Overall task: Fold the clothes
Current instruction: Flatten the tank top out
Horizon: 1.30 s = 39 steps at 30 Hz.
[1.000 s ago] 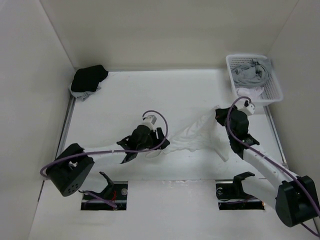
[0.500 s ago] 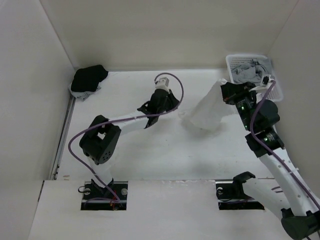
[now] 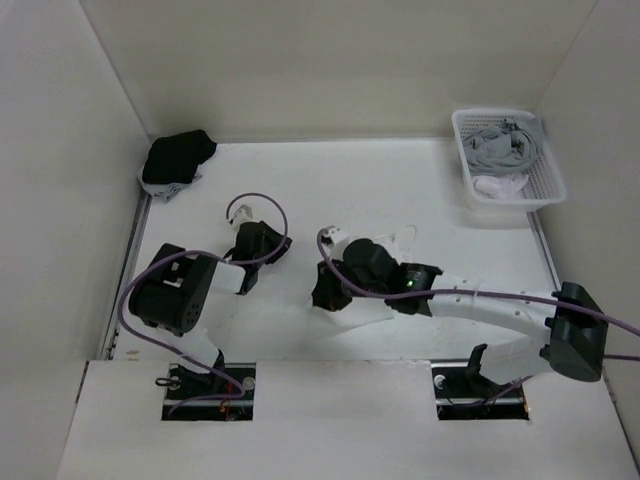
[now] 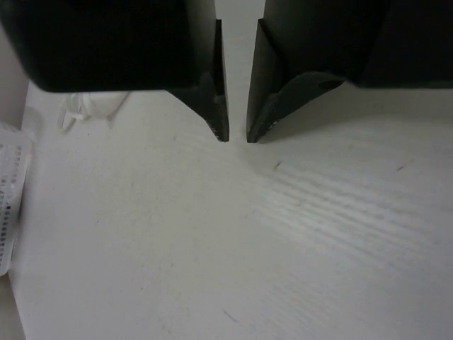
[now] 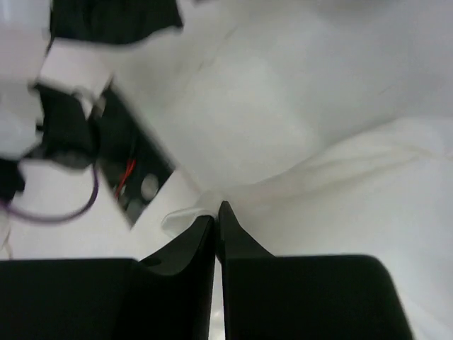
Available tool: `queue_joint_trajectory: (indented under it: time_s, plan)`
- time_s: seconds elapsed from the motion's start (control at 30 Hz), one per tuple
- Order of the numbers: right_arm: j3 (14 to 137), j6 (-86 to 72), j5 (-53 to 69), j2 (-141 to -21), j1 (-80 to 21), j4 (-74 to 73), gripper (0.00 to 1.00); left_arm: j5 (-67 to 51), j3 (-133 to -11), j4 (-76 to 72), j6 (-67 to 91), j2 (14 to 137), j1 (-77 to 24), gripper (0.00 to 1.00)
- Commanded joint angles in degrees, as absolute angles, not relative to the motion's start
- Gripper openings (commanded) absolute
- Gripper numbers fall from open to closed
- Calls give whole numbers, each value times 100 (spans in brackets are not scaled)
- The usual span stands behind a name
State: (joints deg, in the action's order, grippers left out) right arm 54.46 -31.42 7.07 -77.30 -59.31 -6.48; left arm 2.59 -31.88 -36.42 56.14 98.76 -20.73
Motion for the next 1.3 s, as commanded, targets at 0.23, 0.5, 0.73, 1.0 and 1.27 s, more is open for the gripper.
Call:
queue_joint_trajectory:
  time_s: [0.23, 0.5, 0.73, 1.0, 1.27]
  plan:
    - [4168, -4271, -422, -6058, -6325, -659, 48, 210, -1793, -2385, 4853, 6920, -2008, 31]
    - [2866, -4675, -869, -5009, -4619, -1985, 6, 782, -2108, 146, 4052, 5318, -2613, 35]
    - [2645, -5352, -1248, -5369, -4645, -2214, 48, 756, -2373, 607, 4104, 5756, -3405, 36]
    - [2690, -5897, -1459, -5870, -4785, -2286, 45, 115, -2759, -332, 3867, 6775, -4170, 42]
    - [2602, -6012, -1204, -6468, -4794, -1653, 25, -843, -3190, -1572, 3797, 8102, -4390, 40]
